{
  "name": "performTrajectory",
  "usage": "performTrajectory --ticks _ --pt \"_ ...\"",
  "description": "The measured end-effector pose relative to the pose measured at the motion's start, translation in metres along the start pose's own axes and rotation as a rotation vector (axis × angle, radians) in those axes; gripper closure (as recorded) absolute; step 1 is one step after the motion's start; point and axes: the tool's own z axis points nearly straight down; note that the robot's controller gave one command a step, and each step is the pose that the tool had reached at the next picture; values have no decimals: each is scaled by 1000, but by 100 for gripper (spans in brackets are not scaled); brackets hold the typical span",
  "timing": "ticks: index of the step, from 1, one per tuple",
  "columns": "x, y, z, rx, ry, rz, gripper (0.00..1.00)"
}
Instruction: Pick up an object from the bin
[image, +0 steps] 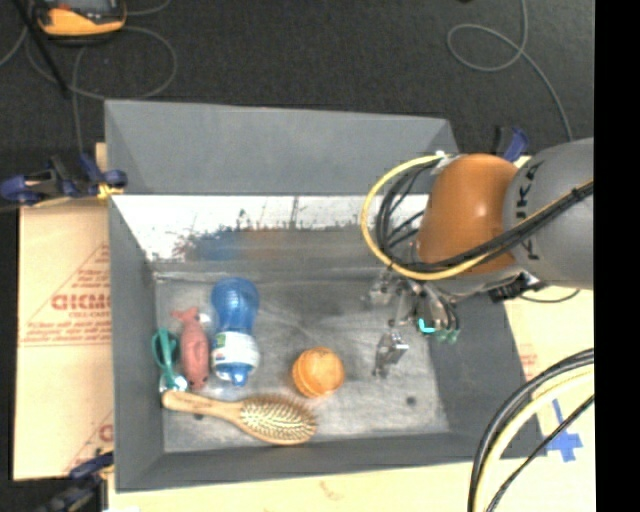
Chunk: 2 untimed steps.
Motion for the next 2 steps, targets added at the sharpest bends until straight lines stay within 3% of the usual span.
performTrajectory --ticks 1,2 --pt "-2 0 -4 1 -8 -1 0" --pt "4 49 10 -1 -8 19 0"
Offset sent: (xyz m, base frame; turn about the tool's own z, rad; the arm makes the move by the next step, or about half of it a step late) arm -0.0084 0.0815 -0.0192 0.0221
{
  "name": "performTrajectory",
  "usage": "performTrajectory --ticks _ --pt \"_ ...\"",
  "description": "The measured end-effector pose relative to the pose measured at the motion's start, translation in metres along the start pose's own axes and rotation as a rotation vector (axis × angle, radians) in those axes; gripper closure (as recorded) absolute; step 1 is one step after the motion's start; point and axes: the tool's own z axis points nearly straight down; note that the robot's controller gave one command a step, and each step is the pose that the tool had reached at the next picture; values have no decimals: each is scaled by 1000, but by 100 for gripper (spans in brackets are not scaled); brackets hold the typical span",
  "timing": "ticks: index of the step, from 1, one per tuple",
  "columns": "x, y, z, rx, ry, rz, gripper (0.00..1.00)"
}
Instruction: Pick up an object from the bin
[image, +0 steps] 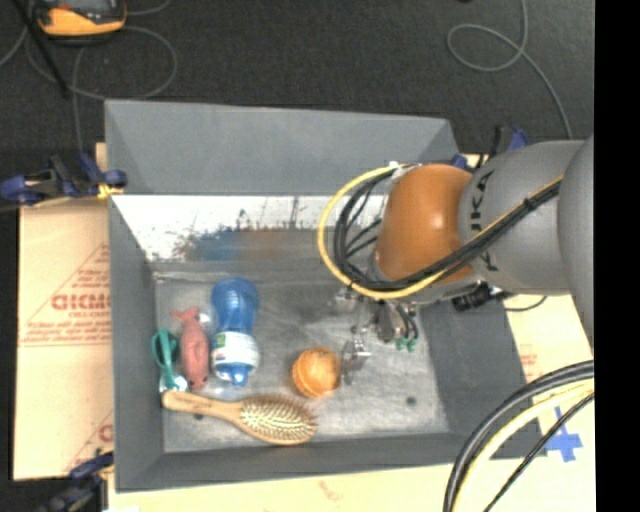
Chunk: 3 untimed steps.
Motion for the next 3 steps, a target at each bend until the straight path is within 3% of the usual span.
performTrajectory --ticks 1,2,3 --pt "24 4 33 1 3 -115 100" --pt "24 4 33 1 3 -116 0" --pt "24 4 33 2 3 -116 0"
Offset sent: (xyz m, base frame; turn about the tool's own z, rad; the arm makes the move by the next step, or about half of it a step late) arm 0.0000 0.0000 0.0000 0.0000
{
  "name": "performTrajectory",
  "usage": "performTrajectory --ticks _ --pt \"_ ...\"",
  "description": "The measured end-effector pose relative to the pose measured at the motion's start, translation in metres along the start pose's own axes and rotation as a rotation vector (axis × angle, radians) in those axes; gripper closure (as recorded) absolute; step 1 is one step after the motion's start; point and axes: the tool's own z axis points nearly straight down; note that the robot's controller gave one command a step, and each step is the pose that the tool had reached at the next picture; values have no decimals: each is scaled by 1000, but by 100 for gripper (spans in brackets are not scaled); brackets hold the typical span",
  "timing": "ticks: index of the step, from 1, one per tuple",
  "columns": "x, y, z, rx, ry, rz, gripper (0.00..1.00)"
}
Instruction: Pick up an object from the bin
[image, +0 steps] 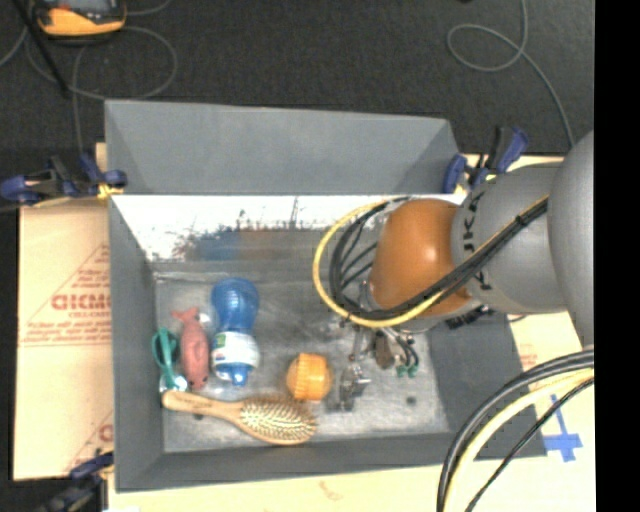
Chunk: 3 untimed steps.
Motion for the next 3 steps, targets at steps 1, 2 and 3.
performTrajectory --ticks 1,2,3 --pt "45 58 11 -2 1 -220 100" --pt "44 58 12 -2 -1 -221 0" --pt "44 58 12 -2 -2 -221 0"
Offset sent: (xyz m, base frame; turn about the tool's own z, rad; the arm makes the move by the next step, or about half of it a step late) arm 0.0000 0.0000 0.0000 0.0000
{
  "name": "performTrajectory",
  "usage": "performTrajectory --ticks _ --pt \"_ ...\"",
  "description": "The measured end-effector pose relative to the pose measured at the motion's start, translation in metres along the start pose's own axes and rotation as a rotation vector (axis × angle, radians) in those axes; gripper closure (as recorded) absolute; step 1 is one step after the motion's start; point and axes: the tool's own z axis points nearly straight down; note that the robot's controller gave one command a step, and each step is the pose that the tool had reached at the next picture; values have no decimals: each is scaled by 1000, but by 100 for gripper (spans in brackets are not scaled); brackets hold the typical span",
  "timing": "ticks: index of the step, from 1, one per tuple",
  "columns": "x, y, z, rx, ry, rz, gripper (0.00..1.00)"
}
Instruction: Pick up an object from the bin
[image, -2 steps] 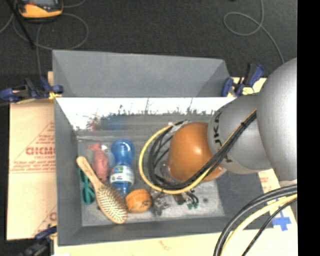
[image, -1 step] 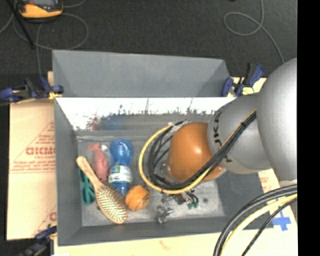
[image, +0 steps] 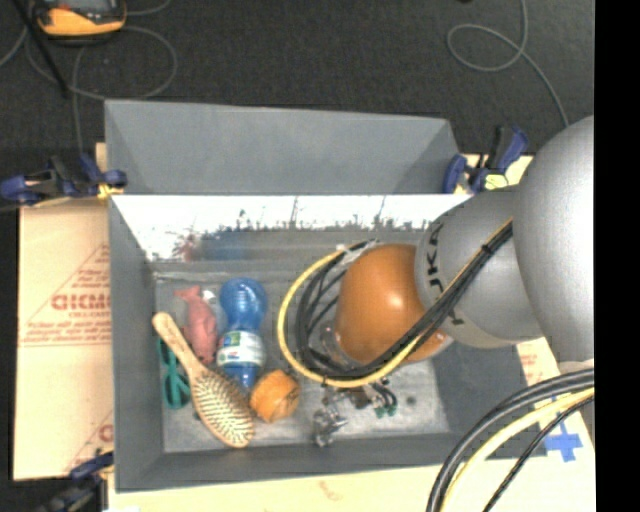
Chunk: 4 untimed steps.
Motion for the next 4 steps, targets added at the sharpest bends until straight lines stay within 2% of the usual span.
performTrajectory --ticks 1,2,3,4 --pt "-27 22 1 0 -1 49 0" --pt "-35 33 1 0 -4 58 0" --pt "-36 22 -44 -3 7 65 0" --pt "-47 22 -64 2 -13 100 0"
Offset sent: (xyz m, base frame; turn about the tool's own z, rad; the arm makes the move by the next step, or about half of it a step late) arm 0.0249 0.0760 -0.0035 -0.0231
